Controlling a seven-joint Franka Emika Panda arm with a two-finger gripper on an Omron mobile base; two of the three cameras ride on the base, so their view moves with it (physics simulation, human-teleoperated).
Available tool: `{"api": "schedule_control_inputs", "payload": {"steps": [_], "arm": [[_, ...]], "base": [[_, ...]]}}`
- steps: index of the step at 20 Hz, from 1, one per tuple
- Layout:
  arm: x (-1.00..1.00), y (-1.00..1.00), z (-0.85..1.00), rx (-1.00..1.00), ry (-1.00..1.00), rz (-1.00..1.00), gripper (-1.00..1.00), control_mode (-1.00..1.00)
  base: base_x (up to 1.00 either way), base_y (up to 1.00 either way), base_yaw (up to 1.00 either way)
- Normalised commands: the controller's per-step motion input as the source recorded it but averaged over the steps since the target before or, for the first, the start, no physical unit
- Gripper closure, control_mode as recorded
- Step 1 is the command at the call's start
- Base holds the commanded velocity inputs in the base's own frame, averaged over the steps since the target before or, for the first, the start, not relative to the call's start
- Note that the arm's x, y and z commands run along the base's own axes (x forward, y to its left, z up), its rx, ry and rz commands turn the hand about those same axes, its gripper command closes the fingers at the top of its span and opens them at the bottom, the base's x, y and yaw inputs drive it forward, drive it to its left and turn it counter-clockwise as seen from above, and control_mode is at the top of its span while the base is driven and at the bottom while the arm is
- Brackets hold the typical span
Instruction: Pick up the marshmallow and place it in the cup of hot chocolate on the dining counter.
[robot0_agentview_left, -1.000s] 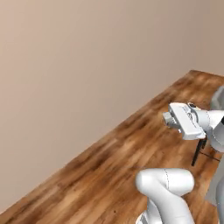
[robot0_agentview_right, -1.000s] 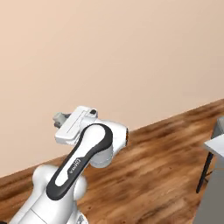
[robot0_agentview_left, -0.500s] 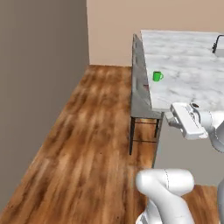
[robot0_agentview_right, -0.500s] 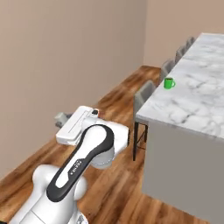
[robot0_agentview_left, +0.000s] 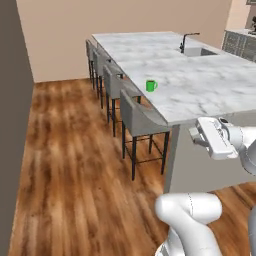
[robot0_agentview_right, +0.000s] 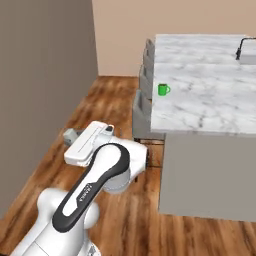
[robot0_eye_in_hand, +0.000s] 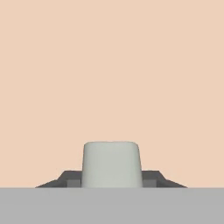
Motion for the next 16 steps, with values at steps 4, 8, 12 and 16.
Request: {"api": "schedule_control_inputs", "payload": {"steps": [4, 8, 12, 16], "arm": [[0.00, 0.00, 0.00, 0.00, 0.00, 0.00, 1.00, 1.00], [0.00, 0.00, 0.00, 0.00, 0.00, 0.00, 1.00, 1.00], [0.00, 0.00, 0.00, 0.00, 0.00, 0.00, 1.00, 1.00], [0.00, 0.00, 0.00, 0.00, 0.00, 0.00, 1.00, 1.00]], "base": [[0.70, 1.00, -0.57], [0.97, 1.00, -0.48], [1.00, 1.00, -0.47], [1.00, 1.00, -0.49]]}}
